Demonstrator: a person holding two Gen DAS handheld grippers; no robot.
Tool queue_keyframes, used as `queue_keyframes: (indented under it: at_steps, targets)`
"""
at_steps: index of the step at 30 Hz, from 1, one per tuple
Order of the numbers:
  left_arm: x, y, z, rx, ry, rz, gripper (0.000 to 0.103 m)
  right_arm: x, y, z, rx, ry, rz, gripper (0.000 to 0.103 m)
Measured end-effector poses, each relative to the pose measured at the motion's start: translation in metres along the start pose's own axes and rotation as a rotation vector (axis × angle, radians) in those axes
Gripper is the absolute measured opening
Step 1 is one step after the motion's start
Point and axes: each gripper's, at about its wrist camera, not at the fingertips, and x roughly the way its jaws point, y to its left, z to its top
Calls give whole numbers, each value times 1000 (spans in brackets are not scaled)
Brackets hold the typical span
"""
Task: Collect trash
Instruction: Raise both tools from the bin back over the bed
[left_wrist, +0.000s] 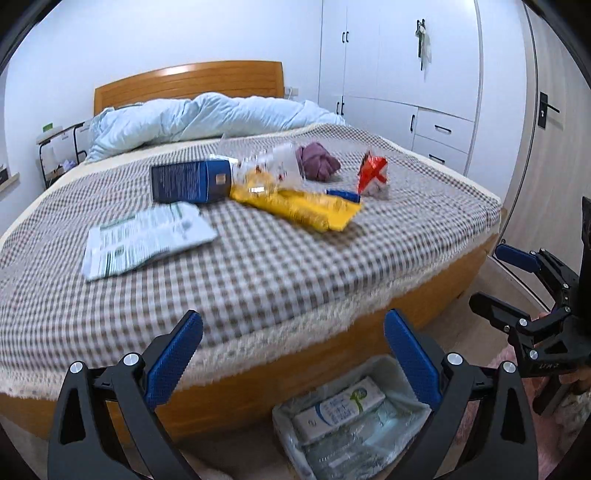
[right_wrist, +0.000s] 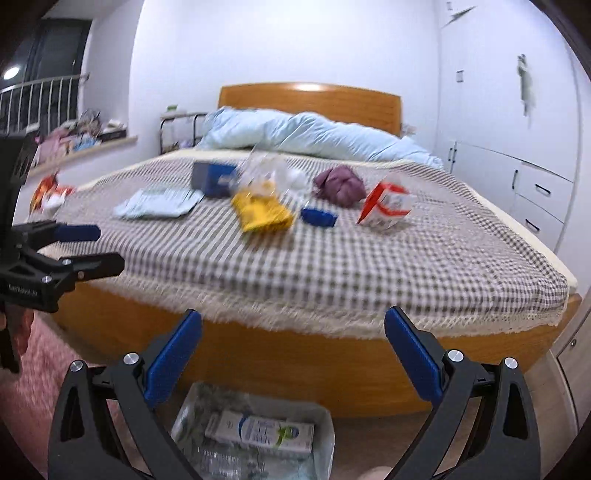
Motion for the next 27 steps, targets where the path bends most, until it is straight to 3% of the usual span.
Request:
queue_keyframes:
  at_steps: [8,16,27]
  targets:
    - [22,14,43,-29,-56,17,95,28,-19,38,77,-91,-1,95]
    - [50,39,84,-56,-92,40,95,72,-16,83,84,-112,17,95]
    - [94,88,121,-92,-86,73,95,152,1,129,197,-91,64,95]
